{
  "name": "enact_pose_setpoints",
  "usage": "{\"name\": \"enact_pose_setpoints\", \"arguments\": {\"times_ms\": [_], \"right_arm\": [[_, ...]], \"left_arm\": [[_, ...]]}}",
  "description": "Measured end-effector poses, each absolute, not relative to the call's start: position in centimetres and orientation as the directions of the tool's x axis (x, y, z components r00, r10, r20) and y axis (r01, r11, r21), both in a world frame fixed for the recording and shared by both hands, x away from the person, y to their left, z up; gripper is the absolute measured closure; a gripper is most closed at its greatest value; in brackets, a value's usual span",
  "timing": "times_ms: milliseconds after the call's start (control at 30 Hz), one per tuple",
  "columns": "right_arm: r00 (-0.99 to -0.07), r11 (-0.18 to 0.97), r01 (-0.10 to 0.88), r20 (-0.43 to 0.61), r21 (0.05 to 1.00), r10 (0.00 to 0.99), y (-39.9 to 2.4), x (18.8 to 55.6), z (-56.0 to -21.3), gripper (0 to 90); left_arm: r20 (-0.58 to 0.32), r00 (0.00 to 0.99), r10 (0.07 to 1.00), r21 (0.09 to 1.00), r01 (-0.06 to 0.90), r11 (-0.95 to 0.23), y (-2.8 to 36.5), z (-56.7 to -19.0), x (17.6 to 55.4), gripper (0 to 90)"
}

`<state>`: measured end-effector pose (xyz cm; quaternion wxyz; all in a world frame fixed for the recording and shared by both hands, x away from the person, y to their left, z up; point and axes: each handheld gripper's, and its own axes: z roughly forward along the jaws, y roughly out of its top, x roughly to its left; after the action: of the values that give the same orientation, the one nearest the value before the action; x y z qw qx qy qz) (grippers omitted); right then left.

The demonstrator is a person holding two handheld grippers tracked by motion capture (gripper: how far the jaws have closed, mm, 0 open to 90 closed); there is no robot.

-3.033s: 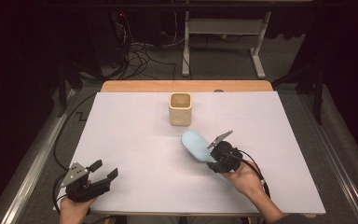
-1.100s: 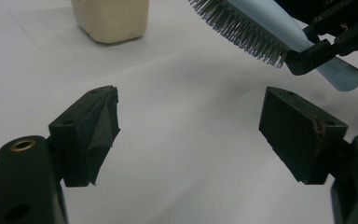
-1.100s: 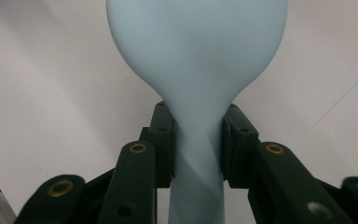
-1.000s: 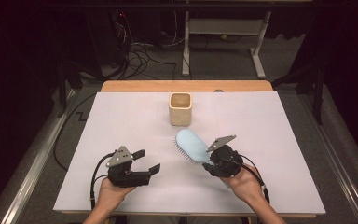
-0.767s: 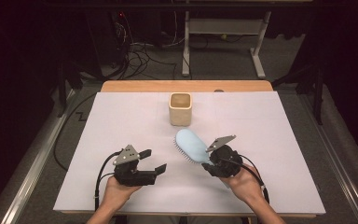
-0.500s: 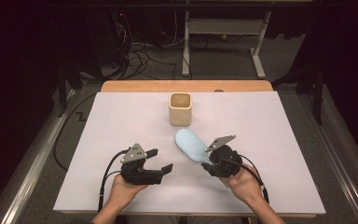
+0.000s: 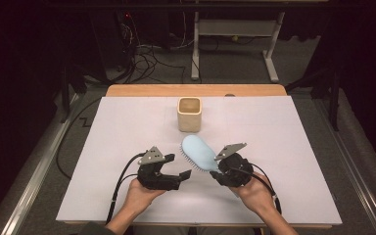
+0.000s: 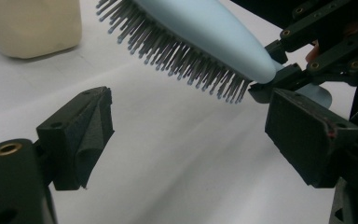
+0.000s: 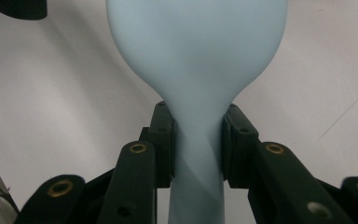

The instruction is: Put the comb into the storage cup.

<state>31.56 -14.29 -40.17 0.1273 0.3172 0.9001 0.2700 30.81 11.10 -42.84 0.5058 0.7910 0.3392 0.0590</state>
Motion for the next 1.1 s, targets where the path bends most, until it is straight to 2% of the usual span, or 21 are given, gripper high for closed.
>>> {"name": "enact_pose_setpoints", "arguments": {"times_ms": [567, 1100], "right_arm": [[-0.776, 0.653, 0.468, -0.076, 0.596, 0.626, -14.1, 31.0, -39.8, 70.9], [-0.787, 0.667, 0.44, -0.1, 0.601, 0.609, -13.0, 30.6, -39.7, 70.8]], "left_arm": [[-0.295, 0.76, 0.58, 0.832, 0.502, -0.235, 8.8, -42.5, 31.8, 9.3], [-0.309, 0.747, 0.589, 0.831, 0.513, -0.214, 8.0, -42.2, 32.2, 7.4]]}}
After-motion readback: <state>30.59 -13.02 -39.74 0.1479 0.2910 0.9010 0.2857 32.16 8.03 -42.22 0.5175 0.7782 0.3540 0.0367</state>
